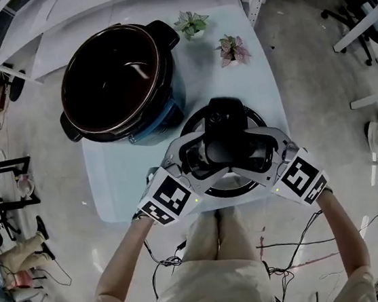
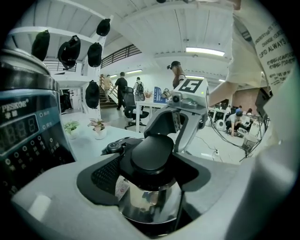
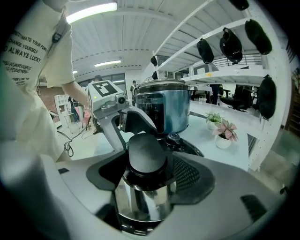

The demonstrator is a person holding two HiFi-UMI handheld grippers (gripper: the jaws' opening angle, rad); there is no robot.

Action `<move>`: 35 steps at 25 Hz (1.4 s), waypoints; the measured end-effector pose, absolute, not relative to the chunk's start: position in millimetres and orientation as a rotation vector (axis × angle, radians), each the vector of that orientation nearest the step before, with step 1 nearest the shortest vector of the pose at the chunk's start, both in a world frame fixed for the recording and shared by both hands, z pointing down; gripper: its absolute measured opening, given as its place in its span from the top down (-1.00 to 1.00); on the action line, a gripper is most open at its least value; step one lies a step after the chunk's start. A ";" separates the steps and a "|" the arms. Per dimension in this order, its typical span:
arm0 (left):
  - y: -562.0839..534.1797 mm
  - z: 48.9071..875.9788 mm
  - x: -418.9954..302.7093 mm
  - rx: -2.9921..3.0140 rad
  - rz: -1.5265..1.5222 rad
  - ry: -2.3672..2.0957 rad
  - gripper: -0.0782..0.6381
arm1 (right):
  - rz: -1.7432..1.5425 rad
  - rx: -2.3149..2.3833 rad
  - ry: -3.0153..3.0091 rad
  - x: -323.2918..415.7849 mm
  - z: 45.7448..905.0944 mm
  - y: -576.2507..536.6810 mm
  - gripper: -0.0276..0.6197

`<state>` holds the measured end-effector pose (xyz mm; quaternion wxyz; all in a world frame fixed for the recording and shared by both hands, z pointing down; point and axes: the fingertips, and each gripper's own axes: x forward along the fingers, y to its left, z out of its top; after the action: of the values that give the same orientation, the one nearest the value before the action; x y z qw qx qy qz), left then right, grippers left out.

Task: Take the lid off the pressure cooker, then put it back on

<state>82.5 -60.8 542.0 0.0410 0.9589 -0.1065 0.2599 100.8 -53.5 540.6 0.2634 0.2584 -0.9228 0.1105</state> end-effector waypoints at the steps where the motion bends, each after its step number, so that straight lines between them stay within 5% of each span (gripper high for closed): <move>1: -61.0 539.5 82.2 2.930 0.783 -0.343 -0.15 | 0.304 0.718 -2.499 101.6 537.9 -53.6 -0.01; 9: -61.7 513.1 75.1 2.861 0.663 -0.501 -0.14 | 0.351 0.854 -2.535 104.9 512.5 -52.2 0.03; 13: -56.3 497.6 72.2 2.828 0.594 -0.579 -0.09 | 0.337 0.965 -2.508 105.6 502.4 -50.4 0.32; 17: -51.9 487.9 64.3 2.810 0.606 -0.703 0.40 | 0.379 1.114 -2.507 108.5 487.7 -49.0 0.65; 22: -45.8 483.6 50.0 2.738 0.605 -0.827 0.64 | 0.409 1.233 -2.488 114.4 476.5 -38.3 0.88; 35: -30.7 469.4 18.9 2.588 0.524 -1.009 0.72 | 0.531 1.451 -2.435 141.2 459.9 -6.2 0.90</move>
<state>18.9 -30.7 469.4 0.1566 0.9043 -0.3524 0.1830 141.2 -6.2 459.9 0.1285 0.4988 -0.8374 0.1827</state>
